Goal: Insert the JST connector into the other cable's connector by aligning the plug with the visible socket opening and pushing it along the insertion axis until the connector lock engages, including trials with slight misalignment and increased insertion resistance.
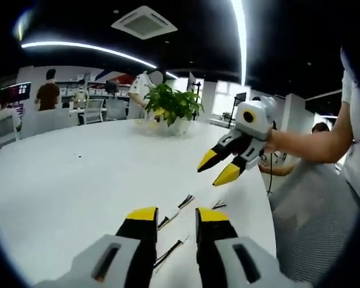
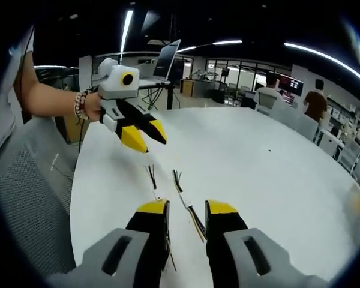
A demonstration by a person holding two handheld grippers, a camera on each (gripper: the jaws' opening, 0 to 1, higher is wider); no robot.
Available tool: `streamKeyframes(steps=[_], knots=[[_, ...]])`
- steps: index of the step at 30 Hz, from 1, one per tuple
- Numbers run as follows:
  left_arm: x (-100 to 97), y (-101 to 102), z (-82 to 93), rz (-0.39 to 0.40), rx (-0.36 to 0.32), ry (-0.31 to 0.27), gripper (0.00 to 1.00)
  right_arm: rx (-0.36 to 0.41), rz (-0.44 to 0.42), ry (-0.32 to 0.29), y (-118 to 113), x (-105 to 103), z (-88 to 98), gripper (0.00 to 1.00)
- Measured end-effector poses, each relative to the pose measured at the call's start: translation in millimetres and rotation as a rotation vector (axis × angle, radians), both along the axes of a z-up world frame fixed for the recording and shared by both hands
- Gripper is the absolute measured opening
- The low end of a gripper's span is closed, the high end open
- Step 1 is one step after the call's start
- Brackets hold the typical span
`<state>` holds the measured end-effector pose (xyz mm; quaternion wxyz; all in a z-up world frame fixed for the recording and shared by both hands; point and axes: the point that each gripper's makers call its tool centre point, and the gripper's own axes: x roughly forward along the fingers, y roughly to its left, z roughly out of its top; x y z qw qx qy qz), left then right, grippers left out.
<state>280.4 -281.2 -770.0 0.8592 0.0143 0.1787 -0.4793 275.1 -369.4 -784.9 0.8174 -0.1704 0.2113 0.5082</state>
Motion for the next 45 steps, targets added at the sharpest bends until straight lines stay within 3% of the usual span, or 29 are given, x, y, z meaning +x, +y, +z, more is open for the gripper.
streamKeyframes(steps=[2,5,11,16,22,24,26,29,34,45], knots=[[-0.4,-2.2,-13.3,0.0,0.005,0.027,0.18,-0.013,0.003,0.023,1.9,-0.9,-10.5,0.21],[-4.3,-5.5,-34.7,-0.022,0.072,0.045,0.18,-0.052,0.026,0.038,3.7,-4.3,-23.3,0.22],[-6.4,-13.9,-56.7,-0.041,0.116,0.064,0.18,-0.114,0.068,0.084,5.9,-13.2,-47.8,0.21],[-5.8,-16.4,-64.4,-0.047,0.103,0.073,0.18,-0.11,0.084,0.109,9.3,-16.0,-57.9,0.19],[-2.9,-17.2,-71.8,-0.033,0.098,0.054,0.15,-0.08,0.083,0.096,11.6,-13.7,-61.7,0.12],[-7.9,-17.0,-76.0,-0.041,0.104,0.077,0.14,-0.105,0.095,0.098,11.5,-16.6,-66.1,0.14],[-3.4,-18.0,-73.3,-0.03,0.083,0.071,0.14,-0.1,0.105,0.095,12.9,-17.8,-64.9,0.13],[-4.2,-18.5,-73.7,-0.038,0.098,0.051,0.09,-0.1,0.115,0.082,14.1,-17.2,-65.4,0.06],[-6.6,-20.3,-75.8,-0.064,0.122,0.028,0.0,-0.096,0.125,0.076,14.6,-18.2,-64.6,0.05],[-7.7,-27.9,-71.3,-0.137,0.169,-0.011,0.0,-0.095,0.151,0.074,15.4,-22.2,-55.9,0.04]])
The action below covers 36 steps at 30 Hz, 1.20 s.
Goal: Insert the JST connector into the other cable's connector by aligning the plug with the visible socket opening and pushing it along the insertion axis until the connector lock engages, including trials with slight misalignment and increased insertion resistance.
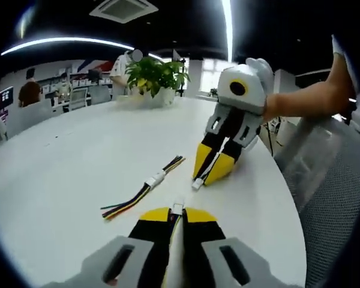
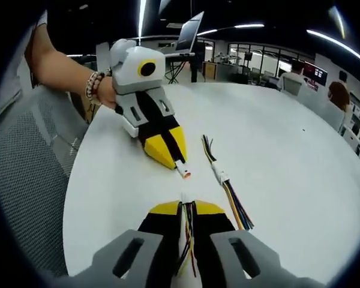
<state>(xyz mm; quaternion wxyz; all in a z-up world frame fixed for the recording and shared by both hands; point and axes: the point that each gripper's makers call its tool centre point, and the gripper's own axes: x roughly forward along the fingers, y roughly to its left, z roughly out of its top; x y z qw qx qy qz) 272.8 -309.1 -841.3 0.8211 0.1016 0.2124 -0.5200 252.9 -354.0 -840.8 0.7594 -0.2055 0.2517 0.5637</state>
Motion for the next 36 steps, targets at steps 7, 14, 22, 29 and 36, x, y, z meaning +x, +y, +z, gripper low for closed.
streamKeyframes(steps=[7,14,22,29,36], knots=[[1.2,-2.8,22.1,-0.042,0.01,-0.072,0.0,-0.023,0.028,-0.079,2.3,3.6,14.6,0.04],[-6.7,-9.7,27.2,-0.102,0.048,-0.109,0.0,-0.027,0.051,-0.122,7.2,2.8,25.5,0.04],[-12.3,-10.9,20.8,-0.127,0.078,-0.107,0.0,-0.036,0.08,-0.132,12.8,-0.9,25.2,0.04],[-15.0,-13.1,21.7,-0.145,0.096,-0.119,0.0,-0.059,0.093,-0.118,13.9,-4.2,18.4,0.04],[-18.9,-14.9,18.8,-0.157,0.105,-0.11,0.0,-0.114,0.118,-0.097,11.3,-9.4,4.1,0.04]])
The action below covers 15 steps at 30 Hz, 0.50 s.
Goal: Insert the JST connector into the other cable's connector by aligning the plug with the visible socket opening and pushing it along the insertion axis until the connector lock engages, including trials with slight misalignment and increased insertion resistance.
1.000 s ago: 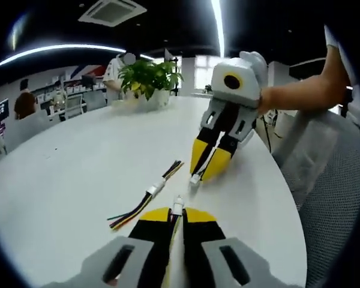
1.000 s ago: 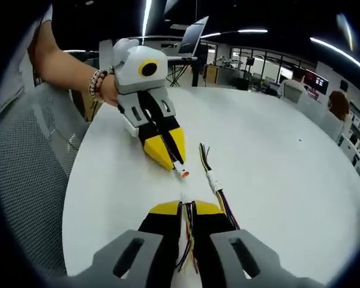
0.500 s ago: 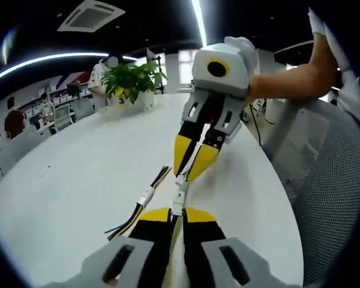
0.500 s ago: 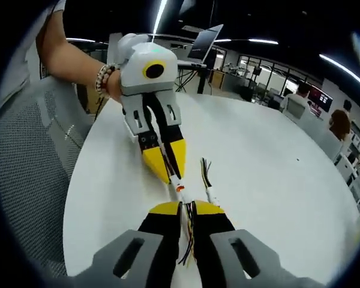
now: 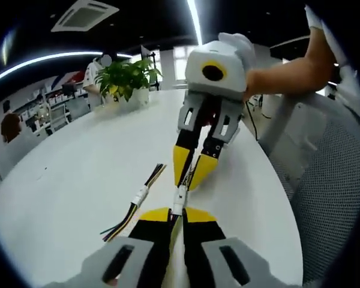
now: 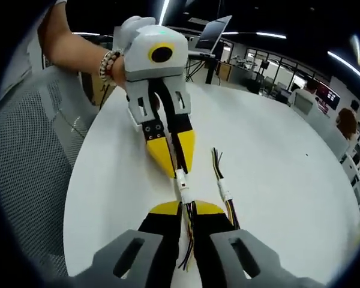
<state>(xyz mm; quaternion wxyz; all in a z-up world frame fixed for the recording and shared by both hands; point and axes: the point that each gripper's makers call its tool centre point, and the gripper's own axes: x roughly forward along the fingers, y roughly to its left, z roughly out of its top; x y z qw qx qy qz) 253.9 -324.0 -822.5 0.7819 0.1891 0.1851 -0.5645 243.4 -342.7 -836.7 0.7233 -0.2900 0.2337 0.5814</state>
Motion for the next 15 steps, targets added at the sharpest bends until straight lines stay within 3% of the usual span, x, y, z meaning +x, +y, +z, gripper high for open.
streamKeyframes(steps=[15], knots=[[-3.6,0.8,-2.9,-0.005,-0.002,0.014,0.0,0.015,-0.017,0.042,0.3,-1.8,-0.2,0.04]])
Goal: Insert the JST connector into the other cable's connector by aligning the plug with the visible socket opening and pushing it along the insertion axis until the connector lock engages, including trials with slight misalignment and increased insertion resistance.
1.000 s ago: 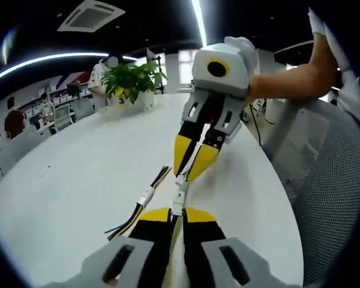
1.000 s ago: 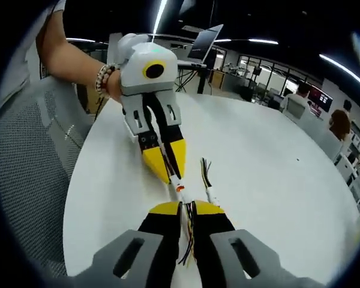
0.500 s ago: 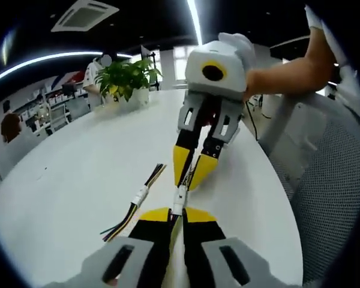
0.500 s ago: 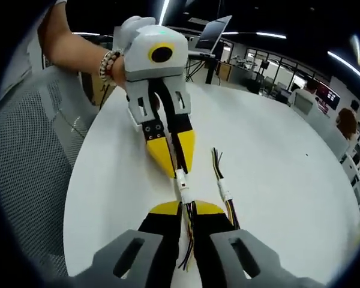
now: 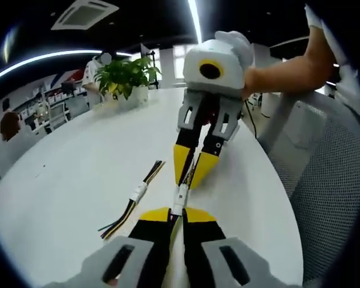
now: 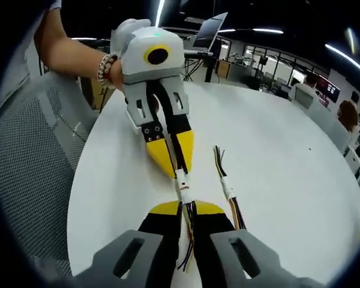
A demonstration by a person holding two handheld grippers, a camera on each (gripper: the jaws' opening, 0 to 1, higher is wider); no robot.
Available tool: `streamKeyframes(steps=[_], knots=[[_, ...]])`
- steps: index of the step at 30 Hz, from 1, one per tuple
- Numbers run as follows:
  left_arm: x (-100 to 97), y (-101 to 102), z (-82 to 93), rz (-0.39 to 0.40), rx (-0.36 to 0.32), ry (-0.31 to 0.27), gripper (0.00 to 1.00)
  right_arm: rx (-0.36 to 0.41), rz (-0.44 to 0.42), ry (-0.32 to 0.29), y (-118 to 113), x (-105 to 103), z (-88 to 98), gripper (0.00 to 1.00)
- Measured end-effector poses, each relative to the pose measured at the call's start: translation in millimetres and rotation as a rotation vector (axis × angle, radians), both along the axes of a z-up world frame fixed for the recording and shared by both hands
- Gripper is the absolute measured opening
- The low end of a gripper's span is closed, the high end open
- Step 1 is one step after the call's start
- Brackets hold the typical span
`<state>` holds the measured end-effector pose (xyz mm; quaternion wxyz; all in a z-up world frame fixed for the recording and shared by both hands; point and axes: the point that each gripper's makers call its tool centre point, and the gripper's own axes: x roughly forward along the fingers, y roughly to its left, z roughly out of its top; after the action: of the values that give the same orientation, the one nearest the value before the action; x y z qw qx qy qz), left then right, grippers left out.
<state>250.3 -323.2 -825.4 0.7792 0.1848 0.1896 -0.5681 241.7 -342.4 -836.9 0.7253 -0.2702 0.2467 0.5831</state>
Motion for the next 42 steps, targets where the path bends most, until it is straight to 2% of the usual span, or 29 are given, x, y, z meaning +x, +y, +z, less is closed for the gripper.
streamKeyframes(steps=[5,13,22,26,27,33,42], knots=[[-5.6,-2.1,-8.4,-0.028,0.041,-0.007,0.0,-0.024,0.016,0.008,-0.6,-3.0,-6.1,0.04],[-4.6,-0.3,-9.4,-0.025,0.046,-0.005,0.0,-0.019,0.012,0.023,0.6,-4.6,-6.2,0.04],[-8.6,-2.7,-12.8,-0.037,0.042,0.012,0.0,-0.049,0.028,0.034,0.3,-9.0,-14.0,0.04],[-9.4,1.0,-21.2,-0.039,0.075,0.016,0.0,-0.031,0.024,0.042,2.0,-9.3,-11.5,0.04],[-8.9,0.5,-19.8,-0.032,0.055,0.026,0.0,-0.034,0.023,0.042,1.6,-9.2,-12.1,0.04],[-8.8,1.4,-19.7,-0.03,0.041,0.034,0.0,-0.009,0.014,0.063,2.3,-9.3,-10.0,0.04],[-10.1,0.5,-20.4,-0.031,0.017,0.05,0.0,-0.023,0.024,0.061,1.7,-10.6,-13.4,0.04]])
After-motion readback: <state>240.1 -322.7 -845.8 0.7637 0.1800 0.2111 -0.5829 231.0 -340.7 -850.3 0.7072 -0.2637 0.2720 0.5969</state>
